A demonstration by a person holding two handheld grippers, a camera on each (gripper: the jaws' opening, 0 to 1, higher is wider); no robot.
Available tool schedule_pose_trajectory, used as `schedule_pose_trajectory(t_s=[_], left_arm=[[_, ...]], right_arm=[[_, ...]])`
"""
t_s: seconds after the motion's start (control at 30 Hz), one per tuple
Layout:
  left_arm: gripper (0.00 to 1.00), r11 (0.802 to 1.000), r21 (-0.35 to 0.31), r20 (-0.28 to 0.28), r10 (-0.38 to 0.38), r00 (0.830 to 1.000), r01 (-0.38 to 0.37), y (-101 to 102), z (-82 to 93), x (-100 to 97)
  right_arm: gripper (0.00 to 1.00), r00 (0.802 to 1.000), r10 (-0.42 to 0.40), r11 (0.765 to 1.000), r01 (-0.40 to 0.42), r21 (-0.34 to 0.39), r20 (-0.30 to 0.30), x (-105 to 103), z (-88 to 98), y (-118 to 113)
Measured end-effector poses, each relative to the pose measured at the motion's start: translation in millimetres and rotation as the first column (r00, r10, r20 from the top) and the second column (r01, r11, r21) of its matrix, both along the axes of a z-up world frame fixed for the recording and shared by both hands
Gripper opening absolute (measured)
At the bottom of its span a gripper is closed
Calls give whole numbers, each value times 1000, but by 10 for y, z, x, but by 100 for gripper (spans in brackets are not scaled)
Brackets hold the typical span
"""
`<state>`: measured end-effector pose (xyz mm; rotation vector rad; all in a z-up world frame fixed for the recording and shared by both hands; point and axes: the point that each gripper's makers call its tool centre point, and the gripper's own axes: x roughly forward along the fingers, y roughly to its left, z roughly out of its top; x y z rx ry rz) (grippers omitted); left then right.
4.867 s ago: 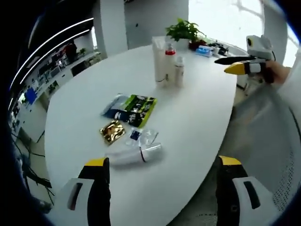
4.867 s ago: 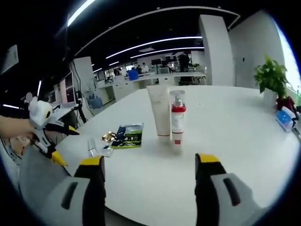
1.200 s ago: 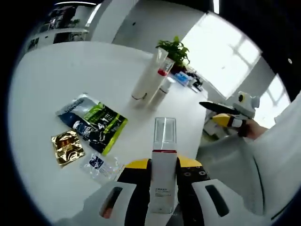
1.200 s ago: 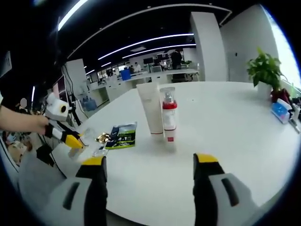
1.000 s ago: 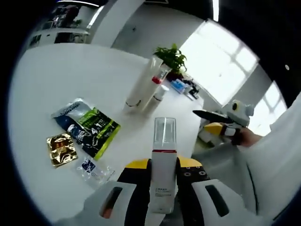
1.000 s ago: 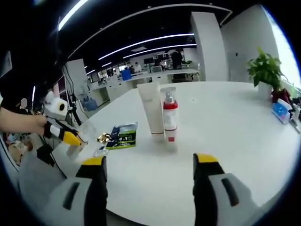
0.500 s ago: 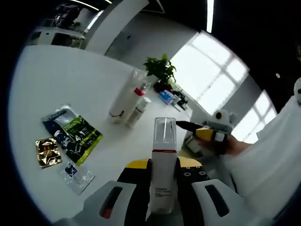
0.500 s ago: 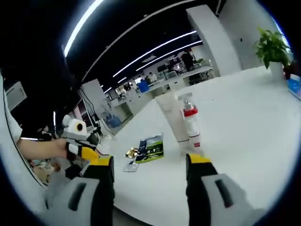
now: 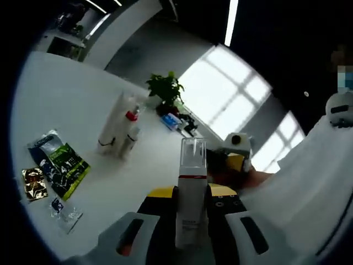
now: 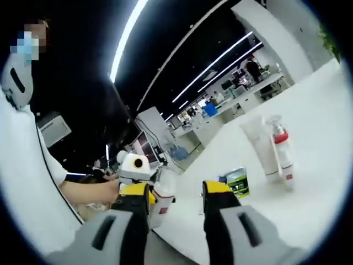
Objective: Arrange the skincare products in the storage area until every visible bottle or jar stands upright without overlapping.
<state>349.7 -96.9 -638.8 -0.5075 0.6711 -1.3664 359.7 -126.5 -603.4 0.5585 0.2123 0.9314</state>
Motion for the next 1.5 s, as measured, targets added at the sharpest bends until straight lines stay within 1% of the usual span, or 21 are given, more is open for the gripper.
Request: schedule_pose_trajectory(t_s=[0.13, 0.37, 0.5, 0.57, 0.63, 0.8, 0.9, 0.93, 1.0, 1.03, 1.07, 1.1, 1.13, 1.17, 1.2, 1.23, 1.3, 1.33, 1.4, 1.47, 1.5], left_arm=[[17, 998, -51, 3, -34, 999, 34, -53, 129, -76], [17, 984, -152, 16, -92, 996, 93, -122, 373, -188], [17, 977, -179, 25, -115, 993, 117, -139, 451, -233], [17, 977, -179, 29, -117, 993, 120, -143, 459, -236], [17, 975, -181, 30, -122, 992, 126, -145, 466, -242], [17, 973, -186, 36, -132, 991, 136, -151, 496, -264], [17, 977, -176, 44, -117, 992, 123, -163, 494, -236], [17, 980, -168, 48, -101, 994, 108, -165, 484, -202], [18, 989, -132, 87, -61, 994, 72, -172, 448, -105], [19, 993, -102, 136, -41, 990, 55, -186, 428, -51], [19, 996, -76, 165, -32, 986, 45, -199, 407, -22], [20, 999, -29, 200, -28, 979, 35, -229, 365, 11], [20, 999, 11, 214, -40, 976, 38, -252, 323, 17], [20, 999, 42, 230, -39, 972, 30, -276, 298, 40], [21, 997, 77, 256, -38, 966, 19, -296, 267, 71], [21, 992, 123, 297, -41, 954, 5, -319, 232, 109], [21, 985, 172, 334, -31, 942, -29, -344, 200, 166], [21, 977, 204, 358, -19, 934, -59, -355, 177, 212], [21, 961, 251, 403, 3, 915, -113, -356, 147, 282], [20, 953, 277, 438, -11, 899, -124, -384, 136, 278], [20, 945, 295, 462, -14, 887, -139, -401, 131, 280]], right_arm=[[36, 998, 62, 997, -63, 36, 26, -38, 175, 140], [35, 995, 90, 991, -93, 95, 29, -30, 297, 221], [27, 990, 135, 984, -138, 116, 29, -72, 363, 266], [21, 988, 154, 980, -157, 121, 31, -96, 377, 285], [21, 988, 151, 981, -154, 117, 38, -87, 377, 283], [20, 984, 174, 970, -176, 167, 26, -113, 410, 284], [19, 989, 144, 972, -137, 189, -27, -66, 393, 254], [19, 991, 123, 977, -114, 183, -43, -36, 374, 236], [19, 993, 82, 984, -66, 165, -90, 32, 319, 190], [19, 993, 75, 985, -59, 161, -96, 45, 311, 181], [19, 992, 46, 990, -30, 135, -113, 93, 271, 150], [18, 992, 21, 993, -6, 118, -125, 135, 247, 129], [18, 988, -2, 995, 17, 100, -156, 174, 212, 110], [18, 986, -18, 997, 31, 77, -166, 201, 184, 98], [18, 983, -41, 997, 52, 56, -181, 232, 160, 81], [18, 981, -72, 997, 77, 20, -183, 271, 139, 53], [18, 975, -128, 992, 126, -24, -182, 338, 131, -6], [18, 969, -151, 989, 146, -38, -195, 361, 119, -35], [18, 951, -198, 980, 188, -64, -238, 409, 90, -102], [18, 943, -214, 977, 200, -79, -255, 428, 97, -118], [18, 940, -221, 975, 207, -82, -261, 434, 101, -121]])
